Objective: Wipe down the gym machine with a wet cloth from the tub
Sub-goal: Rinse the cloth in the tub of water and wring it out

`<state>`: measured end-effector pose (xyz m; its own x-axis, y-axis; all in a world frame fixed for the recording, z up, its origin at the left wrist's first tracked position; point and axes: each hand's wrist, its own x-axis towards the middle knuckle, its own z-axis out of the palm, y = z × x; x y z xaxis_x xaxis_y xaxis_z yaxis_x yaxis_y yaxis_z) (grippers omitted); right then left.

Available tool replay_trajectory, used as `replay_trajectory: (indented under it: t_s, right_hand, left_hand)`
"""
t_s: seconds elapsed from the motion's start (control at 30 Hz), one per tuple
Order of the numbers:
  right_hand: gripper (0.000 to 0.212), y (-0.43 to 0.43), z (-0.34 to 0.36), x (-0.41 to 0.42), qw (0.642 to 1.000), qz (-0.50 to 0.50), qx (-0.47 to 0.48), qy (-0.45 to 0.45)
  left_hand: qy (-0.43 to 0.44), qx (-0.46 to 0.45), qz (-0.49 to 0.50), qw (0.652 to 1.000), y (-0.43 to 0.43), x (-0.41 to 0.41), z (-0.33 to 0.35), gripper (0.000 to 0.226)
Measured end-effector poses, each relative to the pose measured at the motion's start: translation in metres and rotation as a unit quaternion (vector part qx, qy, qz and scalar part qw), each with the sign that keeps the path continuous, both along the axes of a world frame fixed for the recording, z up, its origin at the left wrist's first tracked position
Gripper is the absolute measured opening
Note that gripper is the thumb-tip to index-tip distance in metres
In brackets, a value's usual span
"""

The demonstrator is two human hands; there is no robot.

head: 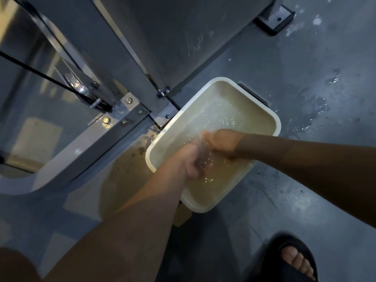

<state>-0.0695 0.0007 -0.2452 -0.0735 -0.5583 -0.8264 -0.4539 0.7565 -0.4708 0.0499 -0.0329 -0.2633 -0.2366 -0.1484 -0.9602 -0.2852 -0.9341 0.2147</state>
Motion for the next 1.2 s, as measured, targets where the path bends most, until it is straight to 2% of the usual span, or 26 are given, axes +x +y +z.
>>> replay_trajectory:
  t_s: [0.1,0.17,0.3,0.37,0.43,0.5,0.53,0.6,0.67,0.73,0.77,0.8,0.83,0.9,1.03,1.2]
  right_hand:
    - [0.055,0.0,0.003,0.009,0.996,-0.051,-0.064,-0.038]
    - [0.06,0.001,0.013,0.012,0.992,-0.047,-0.105,-0.048]
    - [0.054,0.001,0.012,0.009,0.988,-0.007,-0.153,0.022]
    - [0.041,0.001,0.01,0.009,0.988,0.016,-0.146,0.058]
    - [0.027,-0.001,0.007,0.008,0.992,-0.032,-0.112,0.056]
    - [0.017,-0.004,0.004,0.003,0.992,0.01,-0.106,0.07]
    - [0.016,-0.006,0.001,-0.002,0.988,0.063,-0.106,0.097]
    - [0.02,-0.008,0.003,-0.012,0.981,0.104,-0.075,0.149]
    - [0.021,-0.008,0.009,-0.018,0.985,0.061,-0.048,0.154]
    - [0.041,-0.007,0.014,-0.015,0.981,0.087,-0.022,0.17]
    - [0.051,-0.007,0.015,-0.011,0.98,0.111,-0.002,0.163]
    - [0.051,-0.007,0.012,-0.006,0.977,0.153,0.008,0.147]
    - [0.04,-0.007,0.004,-0.002,0.98,0.163,-0.004,0.112]
    - [0.02,-0.002,-0.001,0.005,0.994,0.101,-0.026,0.01]
    - [0.036,-0.001,0.015,0.015,0.987,-0.027,-0.122,-0.1]
    - [0.053,0.006,0.021,0.017,0.976,-0.008,-0.204,-0.078]
  left_hand:
    - [-0.038,-0.034,0.022,0.998,0.0,-0.003,-0.001,0.031]
    - [-0.027,-0.048,0.051,0.997,0.001,-0.006,0.004,0.032]
    - [-0.025,-0.071,0.047,0.996,0.004,-0.013,0.009,0.035]
    - [-0.021,-0.082,0.03,0.996,0.006,-0.015,0.006,0.039]
    - [-0.004,-0.082,0.036,0.996,0.01,-0.013,0.004,0.04]
    - [0.018,-0.084,0.04,0.996,0.017,-0.009,0.005,0.039]
    - [0.018,-0.091,0.032,0.995,0.019,-0.007,0.005,0.039]
    - [0.003,-0.109,0.031,0.994,0.023,-0.008,0.005,0.038]
    - [-0.024,-0.133,0.083,0.987,0.02,-0.011,0.002,0.032]
    - [-0.049,-0.143,0.125,0.981,0.009,-0.01,-0.002,0.029]
    - [-0.051,-0.138,0.126,0.981,0.004,-0.007,-0.002,0.03]
    - [-0.043,-0.127,0.124,0.983,0.0,-0.004,0.0,0.031]
    - [-0.032,-0.117,0.119,0.985,-0.002,-0.001,0.001,0.031]
    - [-0.032,-0.111,0.116,0.986,-0.003,0.002,0.003,0.027]
    - [-0.076,-0.123,0.115,0.983,-0.005,0.004,0.001,0.026]
    - [-0.089,-0.115,0.076,0.986,0.002,-0.01,0.01,0.042]
